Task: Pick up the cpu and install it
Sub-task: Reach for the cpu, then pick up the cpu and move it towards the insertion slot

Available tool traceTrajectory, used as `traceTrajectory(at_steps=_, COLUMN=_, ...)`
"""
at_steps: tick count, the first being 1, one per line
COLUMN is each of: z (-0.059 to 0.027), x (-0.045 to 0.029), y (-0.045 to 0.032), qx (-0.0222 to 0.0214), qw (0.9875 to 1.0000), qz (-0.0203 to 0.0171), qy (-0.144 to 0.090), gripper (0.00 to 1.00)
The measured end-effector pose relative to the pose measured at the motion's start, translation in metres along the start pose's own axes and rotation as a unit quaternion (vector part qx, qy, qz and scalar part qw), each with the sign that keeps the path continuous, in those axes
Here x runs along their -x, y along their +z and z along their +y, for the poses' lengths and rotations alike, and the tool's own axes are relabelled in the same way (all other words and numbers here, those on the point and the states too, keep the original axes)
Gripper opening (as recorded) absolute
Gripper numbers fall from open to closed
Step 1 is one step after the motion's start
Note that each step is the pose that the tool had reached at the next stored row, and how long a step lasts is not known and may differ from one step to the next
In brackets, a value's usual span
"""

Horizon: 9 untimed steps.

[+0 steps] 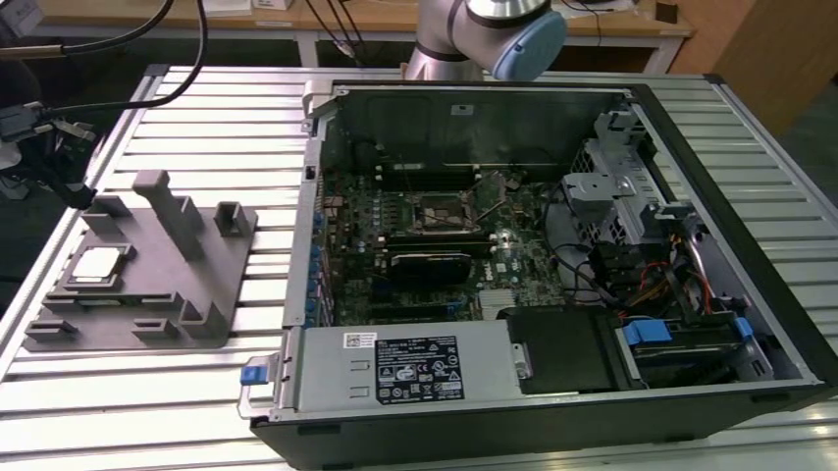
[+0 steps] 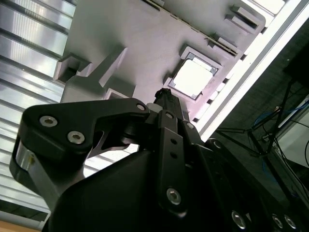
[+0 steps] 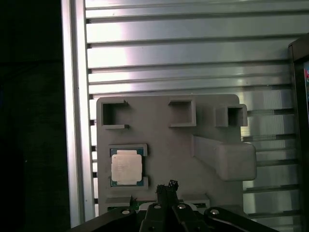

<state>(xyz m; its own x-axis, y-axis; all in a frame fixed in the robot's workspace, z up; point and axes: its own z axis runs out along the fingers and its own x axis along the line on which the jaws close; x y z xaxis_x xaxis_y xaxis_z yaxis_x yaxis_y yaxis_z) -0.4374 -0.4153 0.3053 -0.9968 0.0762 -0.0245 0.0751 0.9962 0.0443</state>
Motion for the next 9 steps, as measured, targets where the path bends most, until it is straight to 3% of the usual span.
traceTrajectory(at_steps=9, z=-0.0001, x=-0.0012, y=0.0004, qx=0.0000, qw=1.0000, qz=-0.0001, qy=0.000, gripper=0.11)
